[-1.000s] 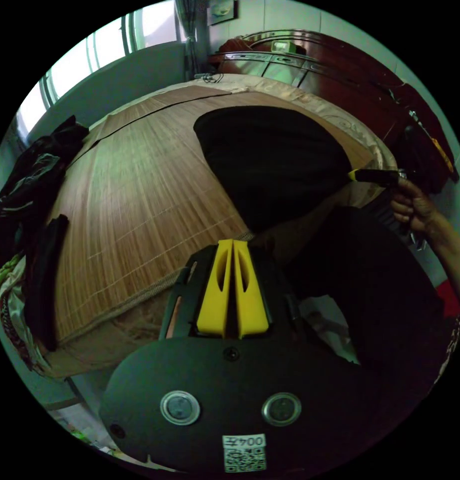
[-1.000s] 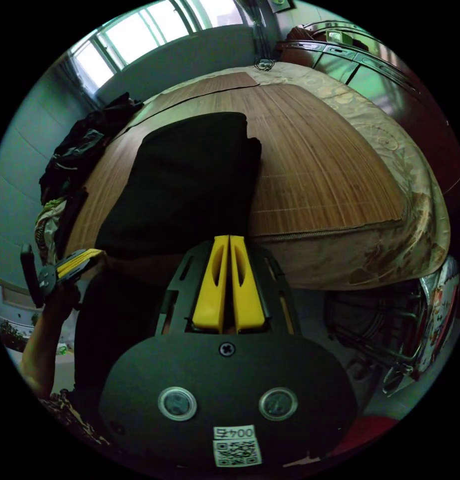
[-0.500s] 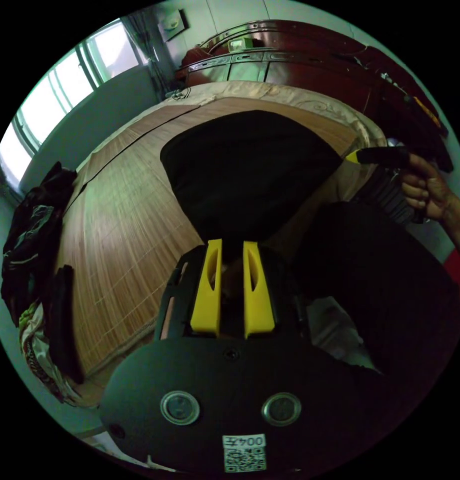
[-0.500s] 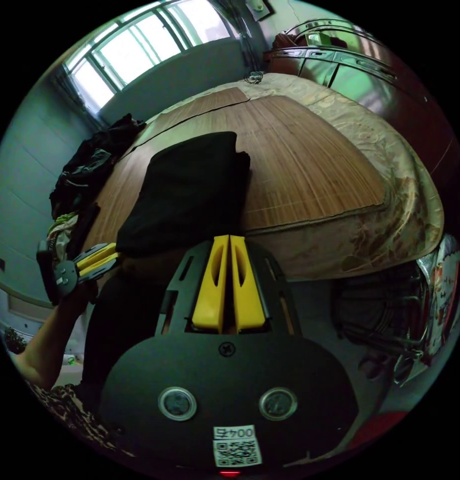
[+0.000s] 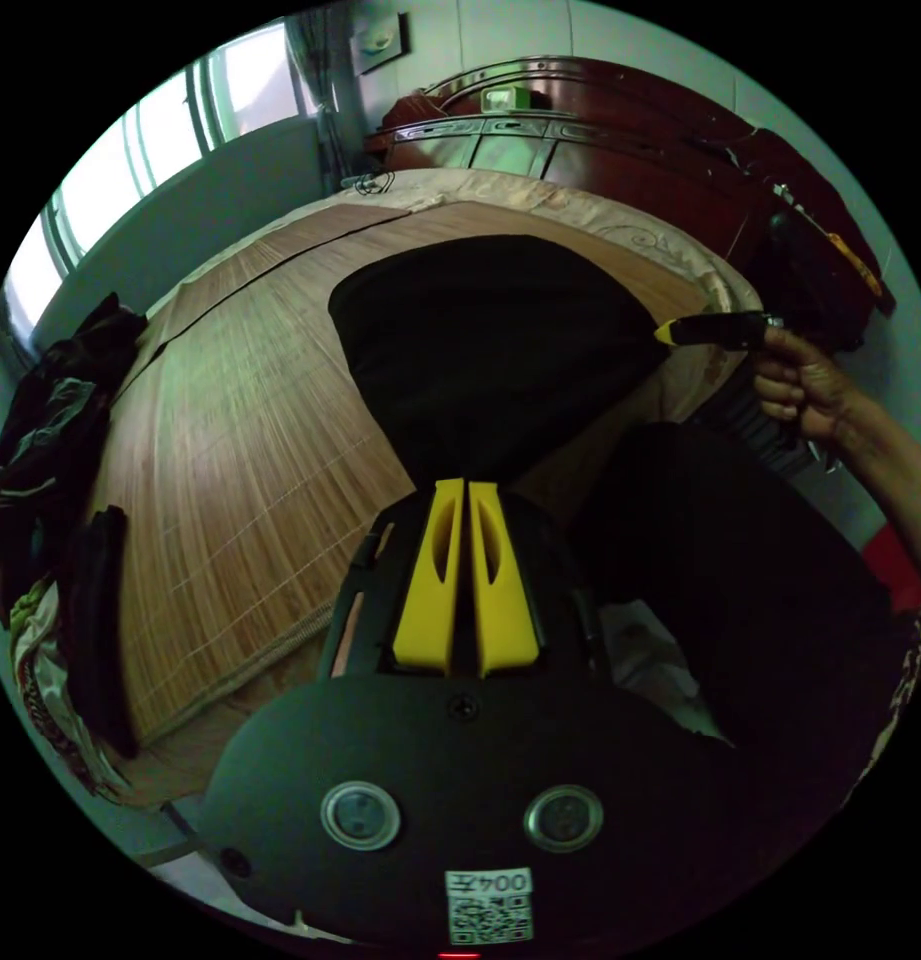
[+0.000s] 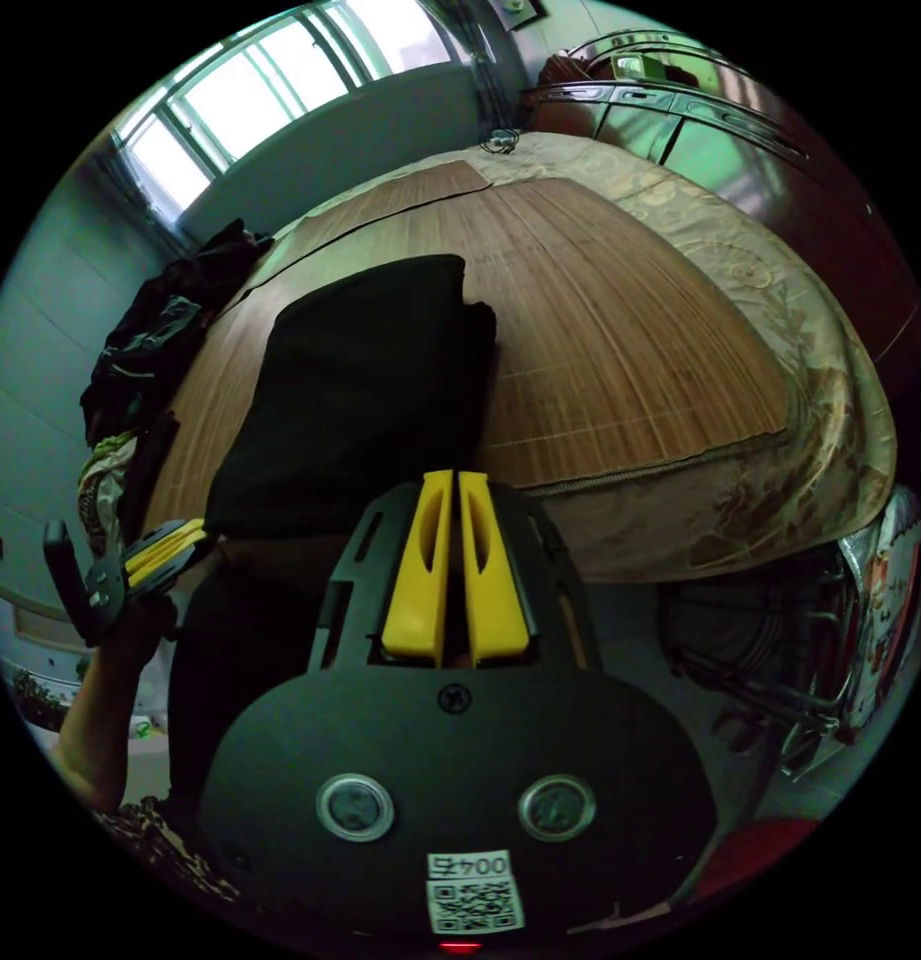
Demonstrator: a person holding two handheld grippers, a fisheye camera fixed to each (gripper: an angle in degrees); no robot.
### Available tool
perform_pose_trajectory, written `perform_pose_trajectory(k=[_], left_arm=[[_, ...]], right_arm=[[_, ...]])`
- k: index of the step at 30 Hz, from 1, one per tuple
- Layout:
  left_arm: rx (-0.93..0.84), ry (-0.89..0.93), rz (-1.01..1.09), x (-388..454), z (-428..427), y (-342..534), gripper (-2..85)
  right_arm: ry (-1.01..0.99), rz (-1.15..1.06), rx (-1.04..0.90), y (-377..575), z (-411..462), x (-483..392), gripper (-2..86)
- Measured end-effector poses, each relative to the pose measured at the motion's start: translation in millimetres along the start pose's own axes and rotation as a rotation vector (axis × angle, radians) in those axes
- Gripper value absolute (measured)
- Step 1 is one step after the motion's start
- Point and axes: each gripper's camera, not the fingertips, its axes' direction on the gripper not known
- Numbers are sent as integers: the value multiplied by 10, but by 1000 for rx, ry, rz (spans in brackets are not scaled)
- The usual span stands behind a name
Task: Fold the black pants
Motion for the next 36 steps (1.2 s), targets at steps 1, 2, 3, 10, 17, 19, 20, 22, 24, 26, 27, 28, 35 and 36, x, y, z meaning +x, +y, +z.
perform_pose_trajectory(k=[1,2,3,10,17,19,20,22,24,26,27,28,35,36], left_arm=[[2,21,-10,-40,-8,9,7],[0,29,-14,-58,-9,13,6],[-6,43,-20,-94,-3,25,6],[-13,49,-85,-280,-43,51,3],[41,8,-128,-429,-272,-39,2],[97,12,-128,-381,-337,-208,2],[113,12,-121,-352,-343,-280,2],[123,1,-59,-192,-245,-594,1],[70,1,-10,-72,-66,-799,1],[-89,-10,44,52,289,-946,1],[-145,-18,57,75,396,-949,1],[-136,-35,68,107,482,-906,2],[-22,-18,38,84,263,-851,2],[1,-15,30,82,225,-855,2]], right_arm=[[-6,3,1,-1,-8,17,4],[-11,4,-5,-6,-15,46,0],[-12,1,-14,-13,-12,68,-3],[-63,-8,-45,-73,-33,165,5],[-145,65,0,-114,-210,345,55],[-193,93,25,-134,-243,392,64],[-217,110,13,-161,-231,411,65],[-240,118,-17,-195,-196,406,56],[-163,76,-36,-203,-170,338,37],[-124,55,-43,-188,-158,304,25],[-115,48,-54,-173,-153,297,17],[-117,44,-57,-165,-154,295,13],[-115,91,74,-190,-447,371,28],[-158,114,84,-260,-461,412,41]])
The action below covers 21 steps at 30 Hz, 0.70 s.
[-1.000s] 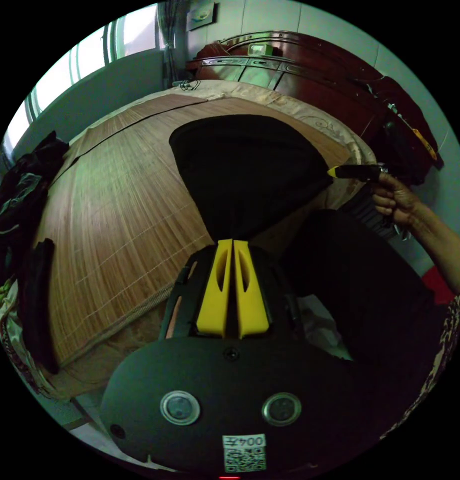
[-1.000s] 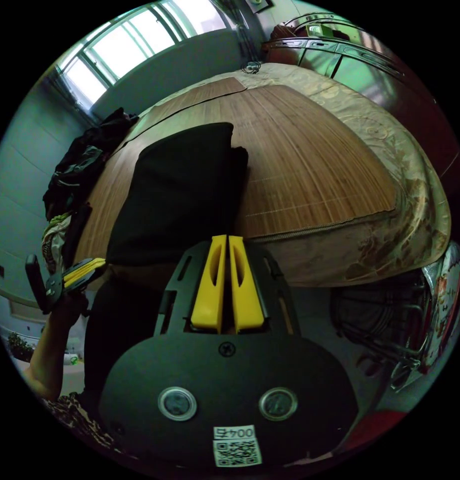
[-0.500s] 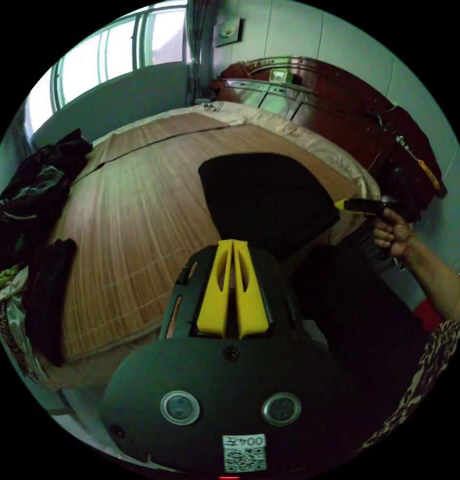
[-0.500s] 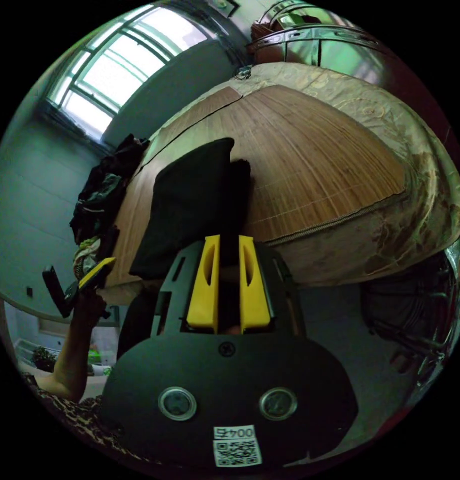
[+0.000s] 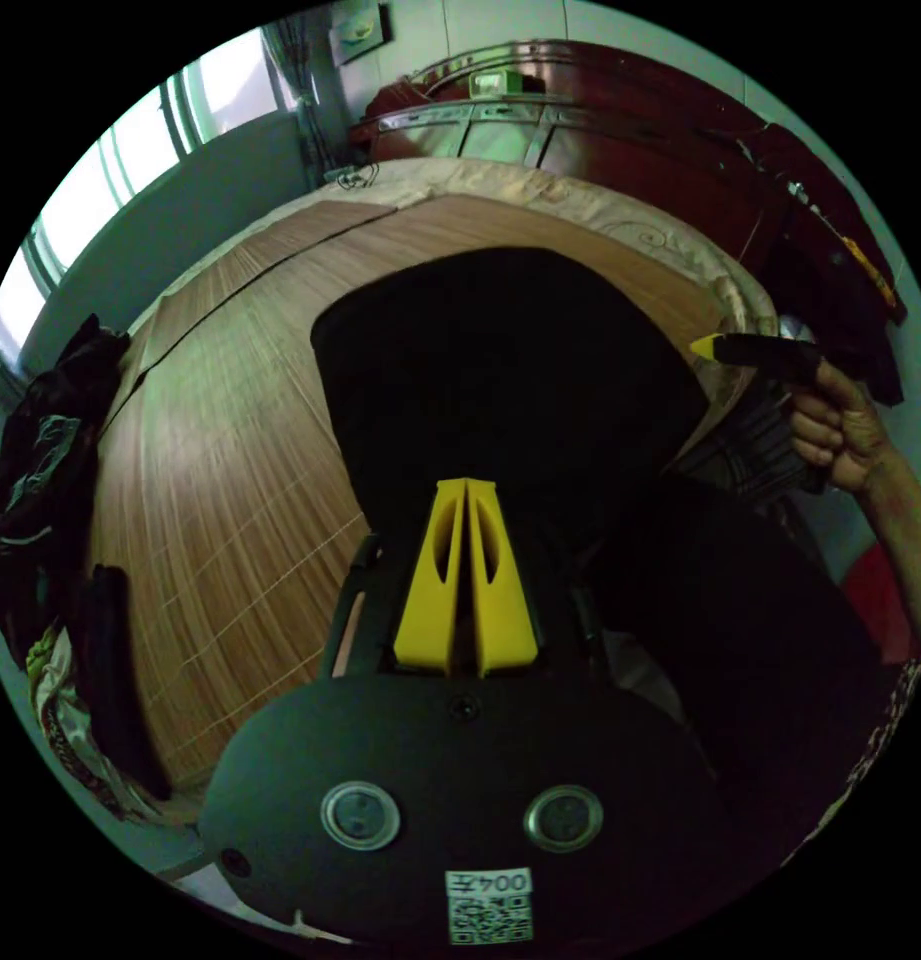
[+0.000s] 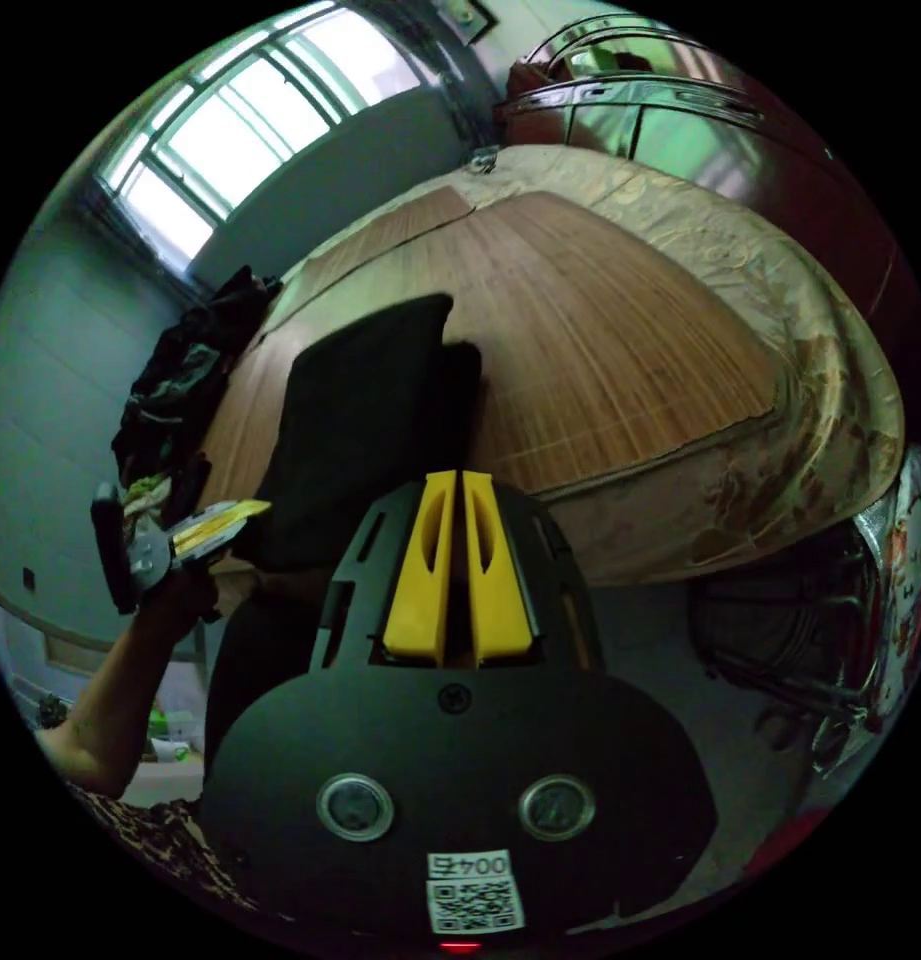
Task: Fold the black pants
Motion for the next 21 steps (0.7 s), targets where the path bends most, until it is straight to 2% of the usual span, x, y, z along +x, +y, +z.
perform_pose_trajectory(k=[5,9,11,15,21], left_arm=[[62,-25,1,97,-74,-164,2],[15,-40,29,209,129,-284,2],[-42,-42,48,262,339,-283,2],[-2,-18,0,219,404,-187,2],[20,9,-24,158,417,-126,4]], right_arm=[[-34,3,20,-327,49,-77,52],[-4,-95,26,-536,197,-380,40],[45,-155,5,-593,313,-526,39],[226,-222,-78,-575,608,-610,12],[253,-293,8,-336,638,-666,-5]])
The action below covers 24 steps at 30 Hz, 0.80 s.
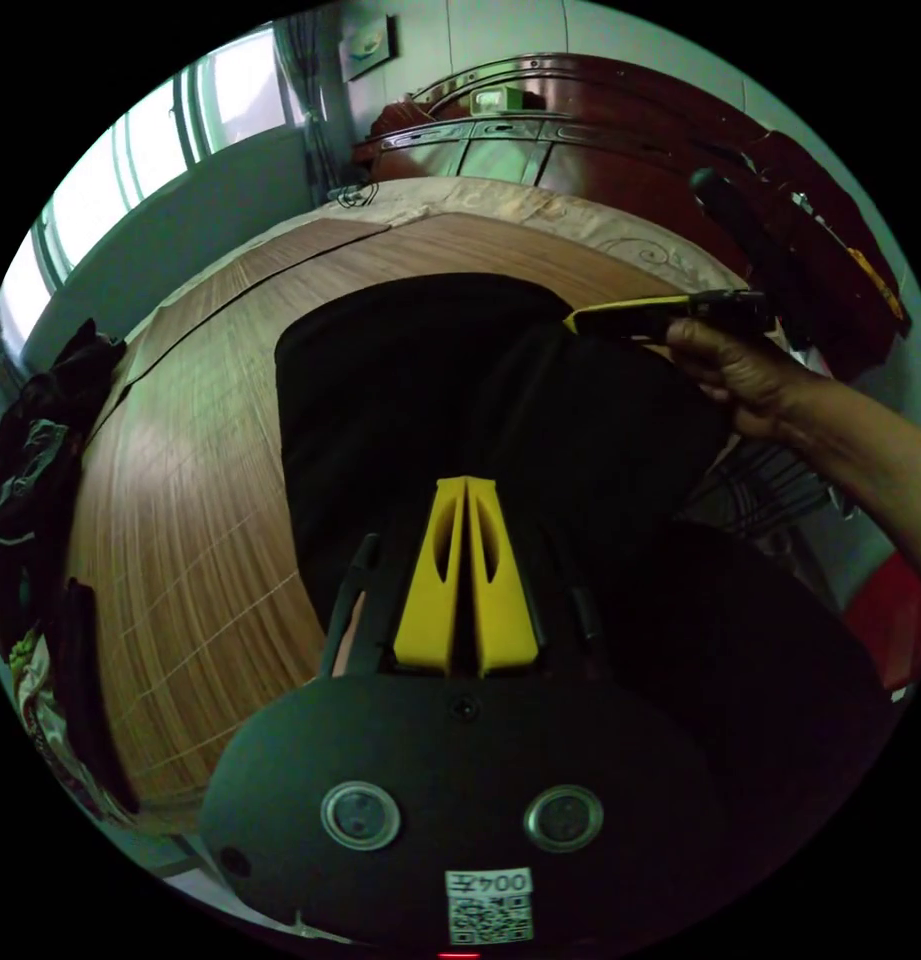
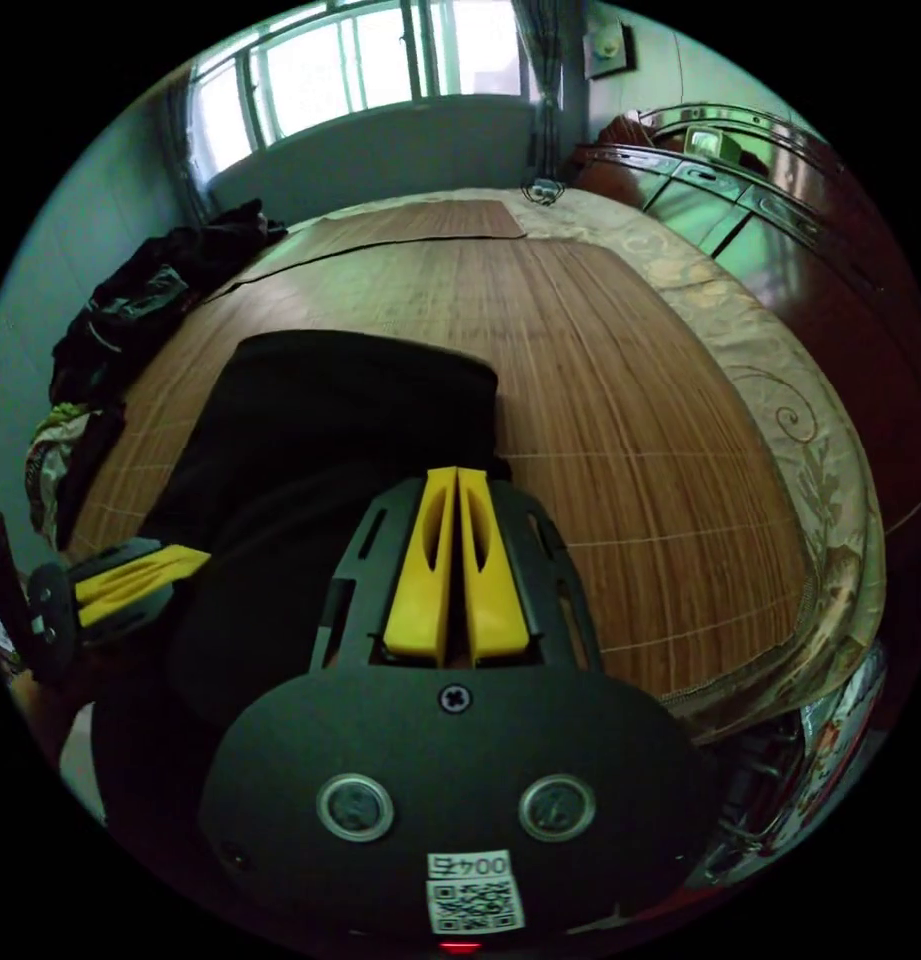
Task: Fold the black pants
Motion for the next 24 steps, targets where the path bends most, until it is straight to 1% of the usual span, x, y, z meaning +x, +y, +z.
perform_pose_trajectory(k=[2,4,7,10,13,18,21,24], left_arm=[[-34,50,-54,-119,-84,-46,6],[-4,59,-97,-223,-250,-21,6],[64,-2,-124,-388,-608,177,6],[55,-64,-152,-559,-858,522,5],[30,-64,-203,-670,-989,878,5],[13,-63,-200,-611,-1015,1083,5],[-23,-66,-146,-535,-894,1069,7],[-60,-115,-78,-451,-720,1082,9]], right_arm=[[-67,45,-13,-25,-110,55,-6],[-84,76,29,23,-287,85,-7],[-80,69,94,217,-589,61,-7],[-95,66,117,458,-817,10,-7],[-152,85,124,700,-978,-46,-7],[-233,101,96,1055,-1165,-193,-7],[-237,93,65,1151,-1209,-272,-7],[-208,76,42,1158,-1225,-356,-7]])
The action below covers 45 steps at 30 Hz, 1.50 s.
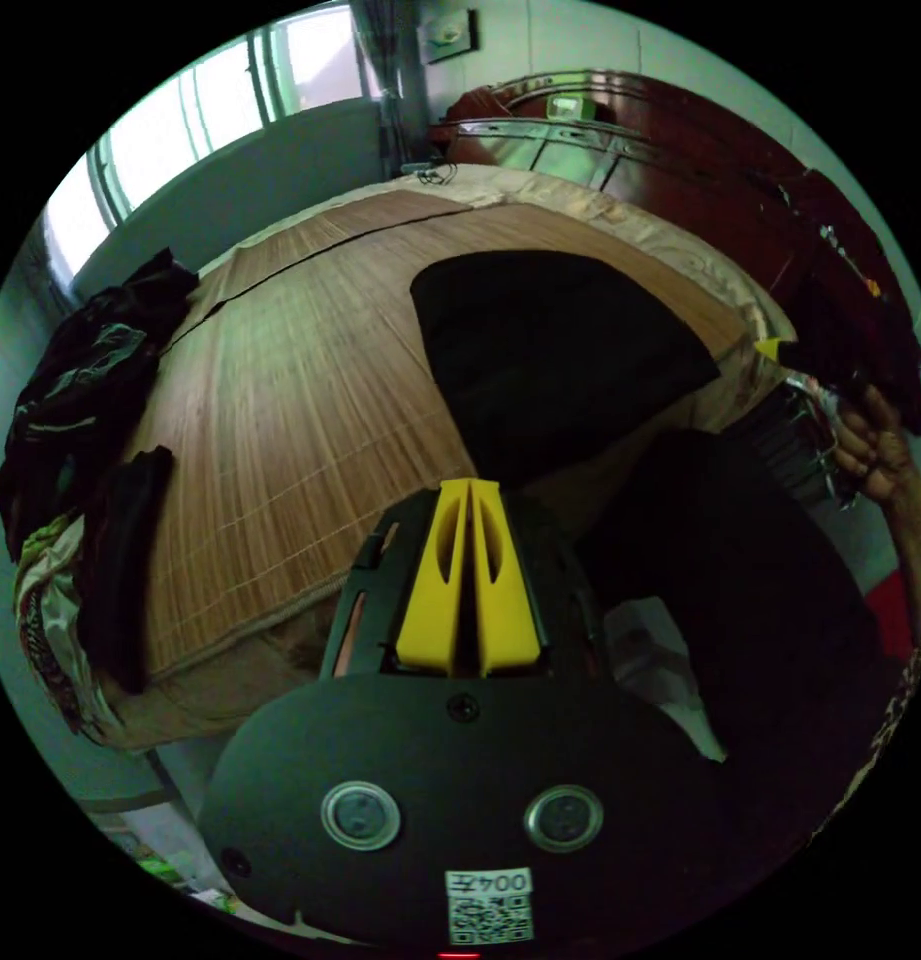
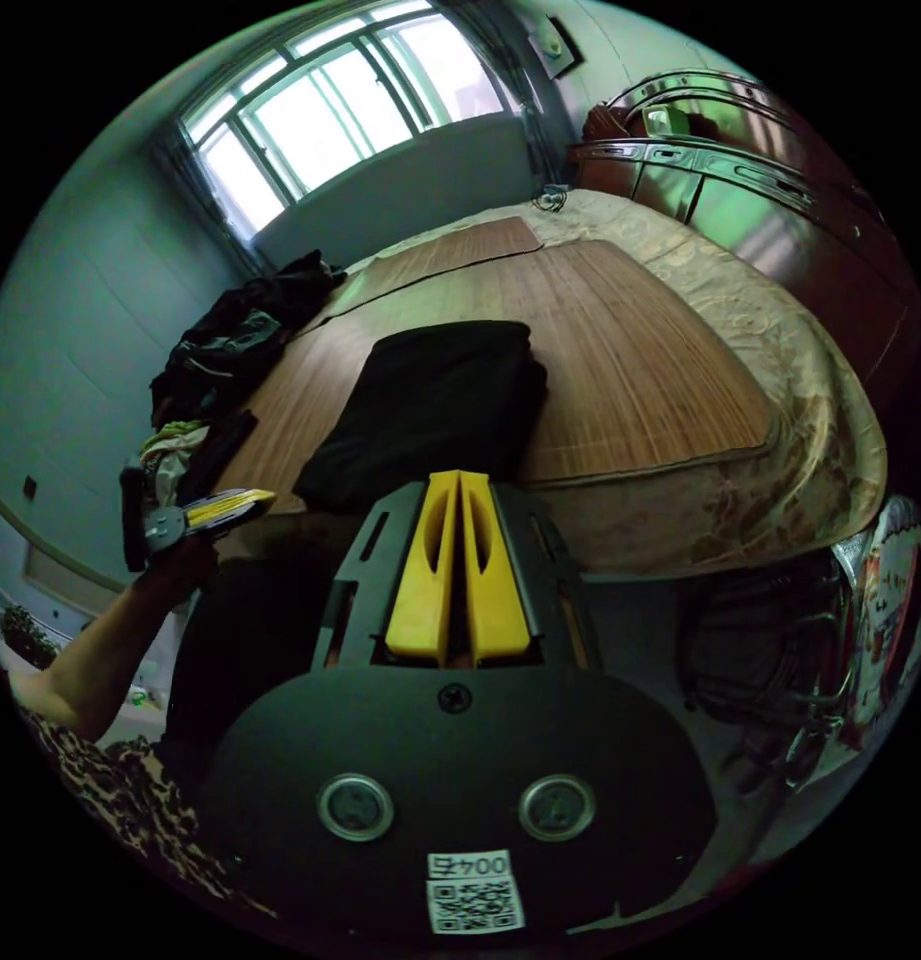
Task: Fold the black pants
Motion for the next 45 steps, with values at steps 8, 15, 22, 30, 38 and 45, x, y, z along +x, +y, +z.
perform_pose_trajectory(k=[8,15,22,30,38,45], left_arm=[[74,61,61,9,187,81,25],[119,95,135,3,185,128,60],[105,156,111,-141,273,176,60],[109,207,24,-373,269,227,9],[124,301,-166,-792,380,546,1],[233,333,-249,-860,97,391,1]], right_arm=[[30,-1,-44,-172,105,-210,-8],[67,-26,-77,-422,307,-398,-8],[105,-14,-140,-641,561,-435,-7],[149,5,-223,-726,842,-361,-7],[140,15,-223,-746,915,-310,-7],[126,2,-208,-744,939,-235,-7]])
